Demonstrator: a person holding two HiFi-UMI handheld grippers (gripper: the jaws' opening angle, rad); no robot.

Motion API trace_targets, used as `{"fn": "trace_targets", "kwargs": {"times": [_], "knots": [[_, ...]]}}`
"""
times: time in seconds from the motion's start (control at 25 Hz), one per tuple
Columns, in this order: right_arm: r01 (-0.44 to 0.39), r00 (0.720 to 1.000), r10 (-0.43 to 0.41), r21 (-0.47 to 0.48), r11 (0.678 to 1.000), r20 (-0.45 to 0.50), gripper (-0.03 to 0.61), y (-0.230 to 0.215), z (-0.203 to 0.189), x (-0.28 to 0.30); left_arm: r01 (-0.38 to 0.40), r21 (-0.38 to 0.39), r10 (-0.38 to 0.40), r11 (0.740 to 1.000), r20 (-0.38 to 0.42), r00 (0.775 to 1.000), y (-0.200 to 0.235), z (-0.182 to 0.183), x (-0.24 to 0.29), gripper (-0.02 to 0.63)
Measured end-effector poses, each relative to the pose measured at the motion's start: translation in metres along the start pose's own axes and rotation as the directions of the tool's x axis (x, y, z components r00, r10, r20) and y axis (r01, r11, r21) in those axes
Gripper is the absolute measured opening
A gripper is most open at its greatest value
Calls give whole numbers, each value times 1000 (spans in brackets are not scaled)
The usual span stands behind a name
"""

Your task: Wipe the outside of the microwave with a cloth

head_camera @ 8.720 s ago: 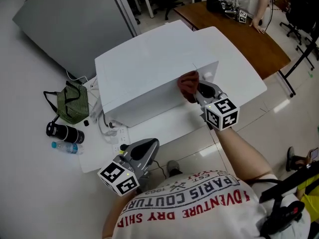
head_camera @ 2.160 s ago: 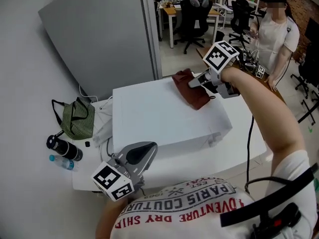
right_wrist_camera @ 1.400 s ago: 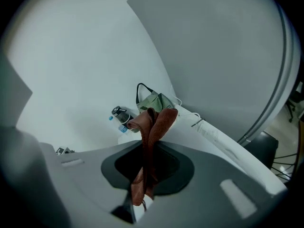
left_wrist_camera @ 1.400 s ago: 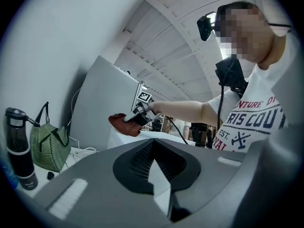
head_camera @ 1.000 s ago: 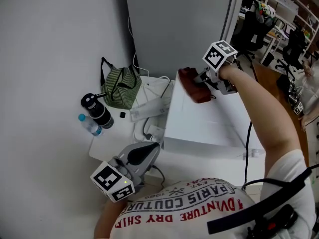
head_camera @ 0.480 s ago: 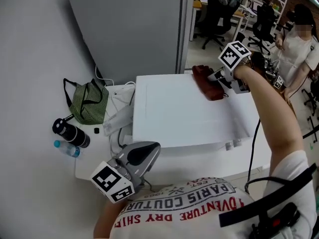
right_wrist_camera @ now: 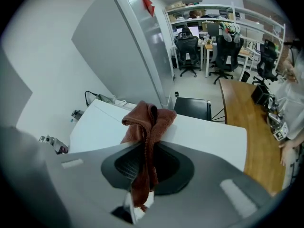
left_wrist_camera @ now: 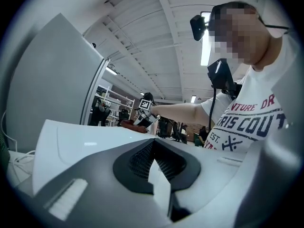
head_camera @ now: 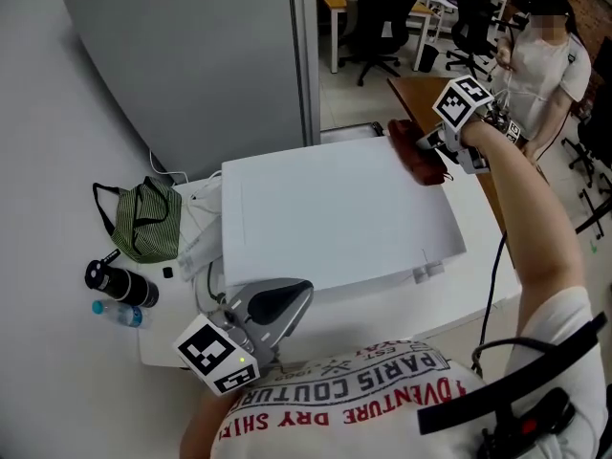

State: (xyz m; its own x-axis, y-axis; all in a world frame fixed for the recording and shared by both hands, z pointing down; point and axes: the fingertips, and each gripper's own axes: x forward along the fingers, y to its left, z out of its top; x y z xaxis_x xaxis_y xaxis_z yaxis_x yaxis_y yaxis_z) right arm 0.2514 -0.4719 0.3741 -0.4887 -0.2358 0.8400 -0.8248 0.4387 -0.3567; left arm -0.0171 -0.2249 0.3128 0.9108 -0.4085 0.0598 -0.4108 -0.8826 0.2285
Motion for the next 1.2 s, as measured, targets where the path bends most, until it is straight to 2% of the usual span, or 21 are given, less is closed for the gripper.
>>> {"fn": "trace_targets", "kwargs": {"times": [0.16, 0.24, 0.32, 0.4, 0.56, 0.68, 0.76, 0.88, 1.0, 1.12, 1.2], "knots": [[-5, 997, 6, -3, 1000, 75, 39, 2, -1, -4, 13, -5, -13, 1000, -17, 1000, -6, 0, -1, 5], [8, 990, 0, -52, 999, 143, 40, 12, 2, -11, 17, 2, -17, 1000, -29, 999, -9, -1, -5, 5], [9, 969, 19, -111, 994, 248, 40, 33, 7, -23, 21, 6, -21, 1000, -38, 999, -11, -3, -11, 6], [3, 924, 66, -180, 984, 377, 40, 67, 10, -41, 31, 0, -31, 1000, -35, 999, -13, -4, -18, 6], [57, 793, 166, -343, 938, 587, 40, 153, -9, -75, 64, -11, -64, 998, -18, 998, -14, -6, -36, 6], [91, 712, 242, -429, 899, 659, 40, 219, -48, -83, 91, -18, -91, 996, -8, 996, -17, -11, -51, 5], [75, 682, 283, -449, 890, 675, 40, 255, -83, -75, 97, -30, -97, 995, -8, 995, -18, -21, -62, 5], [-7, 663, 346, -457, 890, 664, 40, 298, -142, -54, 73, -69, -74, 995, -15, 997, -20, -39, -74, 5], [-77, 649, 388, -452, 889, 654, 41, 329, -199, -36, 48, -128, -53, 991, -37, 998, -41, -62, -79, 5], [-122, 642, 407, -437, 891, 649, 43, 343, -255, -31, 55, -120, -61, 991, -42, 997, -83, -74, -77, 5], [-145, 649, 412, -428, 892, 640, 43, 347, -292, -28, 46, -96, -50, 994, -35, 998, -113, -79, -78, 5]]}}
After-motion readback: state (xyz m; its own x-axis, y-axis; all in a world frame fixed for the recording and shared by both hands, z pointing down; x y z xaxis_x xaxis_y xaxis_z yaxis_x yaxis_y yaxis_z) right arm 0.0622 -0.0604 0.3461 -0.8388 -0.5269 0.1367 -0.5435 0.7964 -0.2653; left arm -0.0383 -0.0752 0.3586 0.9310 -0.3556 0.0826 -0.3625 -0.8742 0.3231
